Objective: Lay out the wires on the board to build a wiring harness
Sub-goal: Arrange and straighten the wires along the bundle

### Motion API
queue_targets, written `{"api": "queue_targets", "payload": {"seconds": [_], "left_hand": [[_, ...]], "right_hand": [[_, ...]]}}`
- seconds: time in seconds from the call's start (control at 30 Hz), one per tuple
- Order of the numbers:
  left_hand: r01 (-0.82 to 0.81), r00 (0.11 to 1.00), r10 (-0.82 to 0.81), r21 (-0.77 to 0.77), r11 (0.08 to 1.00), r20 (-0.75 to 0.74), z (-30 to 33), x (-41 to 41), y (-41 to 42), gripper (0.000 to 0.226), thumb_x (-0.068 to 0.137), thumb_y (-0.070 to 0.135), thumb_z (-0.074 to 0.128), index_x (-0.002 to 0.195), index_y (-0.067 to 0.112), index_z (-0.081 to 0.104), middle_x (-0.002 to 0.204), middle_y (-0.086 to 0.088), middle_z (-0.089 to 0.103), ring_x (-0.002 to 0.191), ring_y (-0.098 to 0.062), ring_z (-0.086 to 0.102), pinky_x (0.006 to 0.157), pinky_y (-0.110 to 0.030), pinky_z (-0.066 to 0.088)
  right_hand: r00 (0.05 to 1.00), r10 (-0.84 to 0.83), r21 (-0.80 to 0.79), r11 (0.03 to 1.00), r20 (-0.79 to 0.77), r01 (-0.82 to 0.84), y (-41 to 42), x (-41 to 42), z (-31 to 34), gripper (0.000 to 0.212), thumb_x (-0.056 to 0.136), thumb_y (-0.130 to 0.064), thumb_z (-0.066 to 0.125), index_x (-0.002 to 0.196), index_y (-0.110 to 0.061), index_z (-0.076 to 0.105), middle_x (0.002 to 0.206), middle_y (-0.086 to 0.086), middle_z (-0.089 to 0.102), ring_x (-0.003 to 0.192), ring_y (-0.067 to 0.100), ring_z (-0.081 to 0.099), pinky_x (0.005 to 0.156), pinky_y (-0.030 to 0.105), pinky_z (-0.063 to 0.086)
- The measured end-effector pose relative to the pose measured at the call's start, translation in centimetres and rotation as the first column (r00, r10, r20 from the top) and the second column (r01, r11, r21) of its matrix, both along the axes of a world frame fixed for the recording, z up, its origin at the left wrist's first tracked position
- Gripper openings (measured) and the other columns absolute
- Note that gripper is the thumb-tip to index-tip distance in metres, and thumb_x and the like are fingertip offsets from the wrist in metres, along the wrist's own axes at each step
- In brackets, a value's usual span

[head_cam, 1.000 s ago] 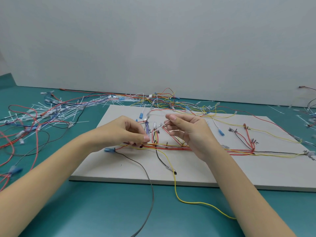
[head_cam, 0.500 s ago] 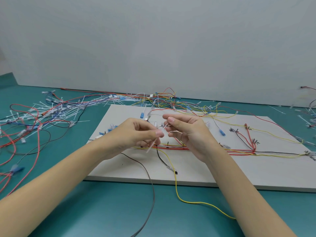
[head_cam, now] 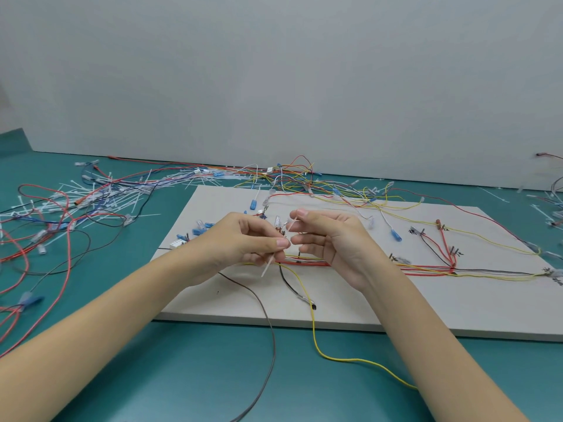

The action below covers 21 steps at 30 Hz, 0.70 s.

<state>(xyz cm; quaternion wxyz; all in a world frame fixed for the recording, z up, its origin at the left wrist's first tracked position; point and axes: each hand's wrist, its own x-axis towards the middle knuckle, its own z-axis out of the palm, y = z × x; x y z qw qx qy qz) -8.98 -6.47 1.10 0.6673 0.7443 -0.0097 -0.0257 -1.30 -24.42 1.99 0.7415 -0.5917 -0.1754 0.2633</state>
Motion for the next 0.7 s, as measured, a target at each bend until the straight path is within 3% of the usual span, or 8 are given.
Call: {"api": "queue_targets", "payload": {"seconds": [0.2,0.37,0.47,0.57,0.7], "left_hand": [[0.001,1.000,0.000,0.023,1.000,-0.029,-0.1,0.1,0.6,0.021,0.067,0.032,0.078,0.079,0.015,0.078,0.078,-0.008,0.073,0.071,-0.012,0.065,0.065,-0.017,0.052],[-0.032,0.999,0.032,0.221,0.975,0.006,1.4,0.1,2.2,0.030,0.069,0.045,0.073,0.081,0.018,0.079,0.077,-0.003,0.074,0.067,-0.010,0.066,0.062,-0.015,0.052],[-0.147,0.989,0.130,0.375,0.915,0.071,2.0,0.2,4.6,0.021,0.073,0.040,0.076,0.078,0.020,0.079,0.077,-0.002,0.075,0.065,-0.006,0.064,0.060,-0.013,0.050],[-0.142,0.990,0.124,0.506,0.851,0.070,1.7,0.3,6.2,0.001,0.075,0.025,0.080,0.076,0.025,0.079,0.080,0.003,0.076,0.074,-0.009,0.068,0.067,-0.014,0.052],[-0.032,0.998,0.054,0.661,0.750,-0.013,1.2,0.4,6.0,0.014,0.067,0.036,0.086,0.077,0.030,0.078,0.077,0.007,0.074,0.066,-0.002,0.061,0.066,-0.020,0.048]], "right_hand": [[0.998,0.047,-0.062,0.997,0.039,-0.044,0.3,-0.2,-0.5,0.013,0.086,-0.014,0.069,0.090,-0.002,0.073,0.082,0.010,0.072,0.063,0.015,0.066,0.056,0.021,0.053],[0.980,-0.060,-0.103,0.991,0.189,0.080,0.8,-0.3,-0.7,0.011,0.089,-0.010,0.068,0.088,-0.001,0.073,0.077,0.010,0.073,0.063,0.016,0.064,0.056,0.021,0.053],[0.941,-0.177,-0.111,0.970,0.289,0.216,1.2,-0.1,-1.1,0.011,0.091,-0.007,0.065,0.090,0.001,0.072,0.074,0.009,0.072,0.064,0.016,0.064,0.055,0.022,0.053],[0.910,-0.225,-0.090,0.958,0.347,0.271,1.4,0.2,-1.3,0.010,0.091,-0.005,0.064,0.088,-0.001,0.072,0.073,0.009,0.072,0.065,0.015,0.065,0.055,0.023,0.053],[0.881,-0.269,-0.029,0.952,0.389,0.304,1.8,0.9,-0.9,0.009,0.090,-0.002,0.063,0.086,0.001,0.071,0.072,0.009,0.071,0.064,0.015,0.066,0.057,0.023,0.055]]}}
